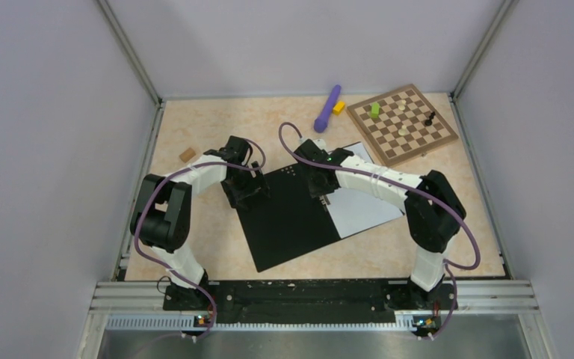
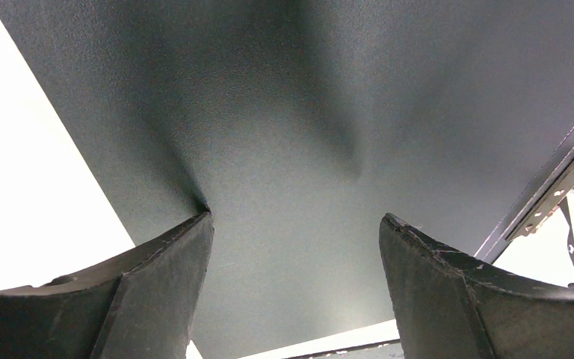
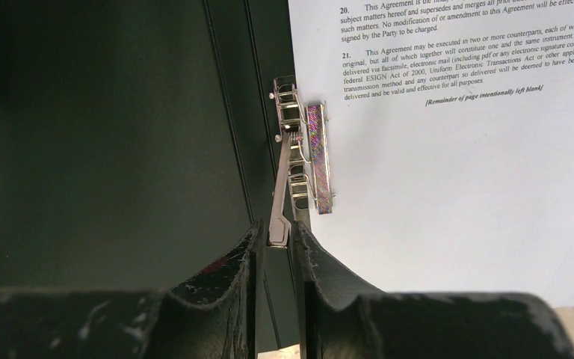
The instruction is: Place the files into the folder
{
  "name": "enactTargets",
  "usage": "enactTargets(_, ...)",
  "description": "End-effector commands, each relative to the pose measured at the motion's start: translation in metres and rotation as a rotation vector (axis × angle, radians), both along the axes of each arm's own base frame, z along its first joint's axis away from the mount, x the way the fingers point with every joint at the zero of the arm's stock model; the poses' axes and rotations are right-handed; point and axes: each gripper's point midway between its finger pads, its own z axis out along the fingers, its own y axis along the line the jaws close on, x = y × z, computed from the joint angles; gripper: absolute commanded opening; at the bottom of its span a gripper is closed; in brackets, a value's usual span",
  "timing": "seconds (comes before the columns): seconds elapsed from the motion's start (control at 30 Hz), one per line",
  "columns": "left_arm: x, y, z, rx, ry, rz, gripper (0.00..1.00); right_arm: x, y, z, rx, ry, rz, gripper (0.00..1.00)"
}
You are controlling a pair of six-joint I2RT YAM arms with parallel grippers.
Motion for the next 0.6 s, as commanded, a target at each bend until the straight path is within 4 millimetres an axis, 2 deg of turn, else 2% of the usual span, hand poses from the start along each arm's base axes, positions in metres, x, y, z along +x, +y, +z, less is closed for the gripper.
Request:
enactTargets(0.0,-0.002,0.001,-0.031,0.028,0.027,-0.015,0.87,0.004,0.003,0.028,0.035,-0.066,0.003,0.19)
enactTargets(0.57,-0.003,0.001,-0.031,0.028,0.028,-0.017,0.87,-0.002,-0.002,0.019,0.019,-0.042,-0.002,0.19)
